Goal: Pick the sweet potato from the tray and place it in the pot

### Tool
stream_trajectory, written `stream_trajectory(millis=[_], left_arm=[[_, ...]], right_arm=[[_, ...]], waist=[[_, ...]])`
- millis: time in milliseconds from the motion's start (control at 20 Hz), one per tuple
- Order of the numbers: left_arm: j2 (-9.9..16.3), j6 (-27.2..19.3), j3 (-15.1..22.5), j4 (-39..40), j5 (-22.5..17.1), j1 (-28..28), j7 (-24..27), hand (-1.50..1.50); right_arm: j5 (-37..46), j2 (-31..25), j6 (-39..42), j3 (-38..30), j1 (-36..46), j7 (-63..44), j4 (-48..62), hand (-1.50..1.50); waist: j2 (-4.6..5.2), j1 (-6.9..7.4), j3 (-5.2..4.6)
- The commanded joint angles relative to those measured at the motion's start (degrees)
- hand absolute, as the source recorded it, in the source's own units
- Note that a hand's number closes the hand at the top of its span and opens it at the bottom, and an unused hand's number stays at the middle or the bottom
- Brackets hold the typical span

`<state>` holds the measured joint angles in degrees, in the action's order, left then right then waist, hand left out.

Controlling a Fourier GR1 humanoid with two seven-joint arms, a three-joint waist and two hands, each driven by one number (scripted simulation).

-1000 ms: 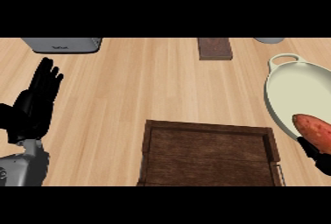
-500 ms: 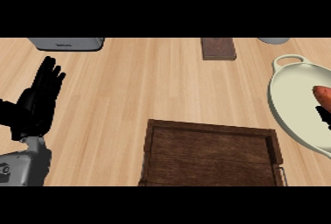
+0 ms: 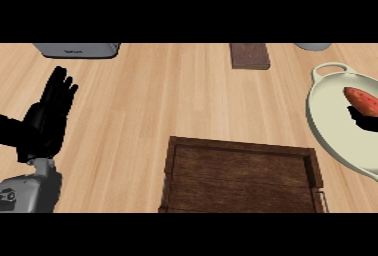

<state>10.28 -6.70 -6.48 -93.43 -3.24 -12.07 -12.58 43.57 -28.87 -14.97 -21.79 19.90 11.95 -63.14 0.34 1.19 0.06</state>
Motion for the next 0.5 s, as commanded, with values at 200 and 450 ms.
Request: stream_trajectory(millis=[200,450], left_arm=[[0.86,1.30,-1.32,0.75,-1.43,-0.01,-0.88,0.00],[1.21,0.48,-0.69,-0.57,-0.37,-2.26,-2.58,0.00]], right_arm=[[-5.71,-0.97,3.46,-3.69,8.73,8.13,25.04,-1.50],[-10.17,-1.61,11.46,-5.36,13.68,15.47,33.99,-1.50]], waist=[[0.18,0.19,0.07],[0.39,0.72,0.18]])
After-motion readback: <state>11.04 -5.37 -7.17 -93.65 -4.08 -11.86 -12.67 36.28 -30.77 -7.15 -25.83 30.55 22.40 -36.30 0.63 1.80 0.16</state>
